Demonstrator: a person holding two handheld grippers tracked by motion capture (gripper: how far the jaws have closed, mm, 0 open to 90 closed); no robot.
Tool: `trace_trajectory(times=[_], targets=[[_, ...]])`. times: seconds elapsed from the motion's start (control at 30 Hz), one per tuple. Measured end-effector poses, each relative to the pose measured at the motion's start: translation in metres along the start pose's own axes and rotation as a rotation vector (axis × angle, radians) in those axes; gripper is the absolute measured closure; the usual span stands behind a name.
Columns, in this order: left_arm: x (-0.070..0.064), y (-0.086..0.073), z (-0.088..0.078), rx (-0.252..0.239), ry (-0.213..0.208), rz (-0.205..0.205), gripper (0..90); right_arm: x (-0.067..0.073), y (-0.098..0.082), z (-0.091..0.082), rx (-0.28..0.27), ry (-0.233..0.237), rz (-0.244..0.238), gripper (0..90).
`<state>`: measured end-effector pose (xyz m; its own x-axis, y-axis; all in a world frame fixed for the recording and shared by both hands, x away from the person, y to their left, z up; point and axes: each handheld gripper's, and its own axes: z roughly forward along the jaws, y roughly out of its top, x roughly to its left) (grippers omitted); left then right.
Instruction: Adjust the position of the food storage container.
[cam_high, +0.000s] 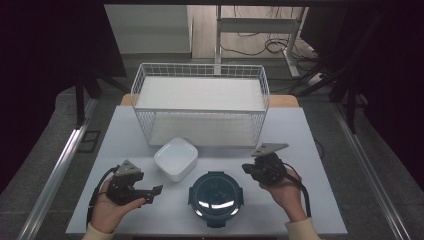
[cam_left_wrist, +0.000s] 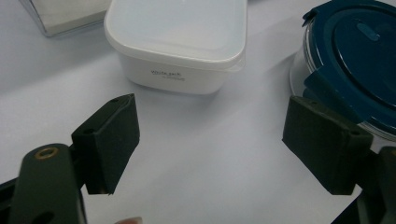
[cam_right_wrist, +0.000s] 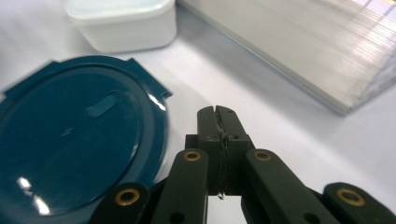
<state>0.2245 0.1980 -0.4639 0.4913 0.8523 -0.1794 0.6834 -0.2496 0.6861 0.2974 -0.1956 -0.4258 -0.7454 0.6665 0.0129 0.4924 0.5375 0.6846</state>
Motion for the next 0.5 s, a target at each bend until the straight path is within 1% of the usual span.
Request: trace_trajectory(times=[0.03, 0.07, 0.1, 0.13, 0.17, 0.2, 0.23, 0.27, 0.33, 0.37, 0.4, 0.47, 0.5], targets=[[-0.001, 0.000, 0.000, 0.000, 0.001, 0.001, 18.5, 0.001, -0.011, -0.008, -0.024, 0.008, 0.033, 75.8], [-0.003, 0.000, 0.000, -0.002, 0.002, 0.002, 18.5, 0.002, -0.017, -0.011, -0.031, 0.004, 0.055, 66.5], [-0.003, 0.000, 0.000, -0.002, 0.002, 0.002, 18.5, 0.004, -0.022, -0.014, -0.038, -0.001, 0.075, 54.4], [-0.003, 0.001, -0.001, -0.003, 0.001, 0.005, 18.5, 0.004, -0.022, -0.014, -0.038, -0.001, 0.075, 54.4], [-0.004, 0.001, -0.001, -0.006, 0.000, 0.003, 18.5, 0.004, -0.028, -0.015, -0.041, -0.017, 0.095, 41.9], [-0.004, 0.001, -0.001, -0.008, -0.004, 0.000, 18.5, 0.004, -0.032, -0.016, -0.036, -0.020, 0.111, 35.2], [-0.004, 0.001, -0.001, -0.007, -0.008, 0.002, 18.5, 0.003, -0.034, -0.015, -0.023, -0.013, 0.120, 31.4], [-0.003, 0.001, -0.001, -0.006, -0.008, 0.001, 18.4, 0.000, -0.038, -0.015, 0.002, -0.006, 0.129, 25.7], [-0.003, 0.001, -0.001, -0.007, -0.009, -0.001, 18.4, -0.002, -0.040, -0.016, 0.001, -0.008, 0.134, 25.1], [-0.001, 0.001, -0.001, -0.007, -0.007, -0.004, 18.3, -0.005, -0.045, -0.019, -0.007, 0.006, 0.153, 22.9], [0.000, 0.001, -0.002, -0.011, -0.005, -0.010, 18.3, -0.006, -0.047, -0.019, -0.015, 0.012, 0.162, 22.5], [0.002, 0.001, -0.004, -0.016, -0.006, -0.020, 18.3, -0.007, -0.052, -0.022, -0.022, 0.009, 0.177, 21.7], [0.002, 0.001, -0.004, -0.020, -0.007, -0.026, 18.2, -0.007, -0.054, -0.023, -0.029, 0.009, 0.177, 21.3]])
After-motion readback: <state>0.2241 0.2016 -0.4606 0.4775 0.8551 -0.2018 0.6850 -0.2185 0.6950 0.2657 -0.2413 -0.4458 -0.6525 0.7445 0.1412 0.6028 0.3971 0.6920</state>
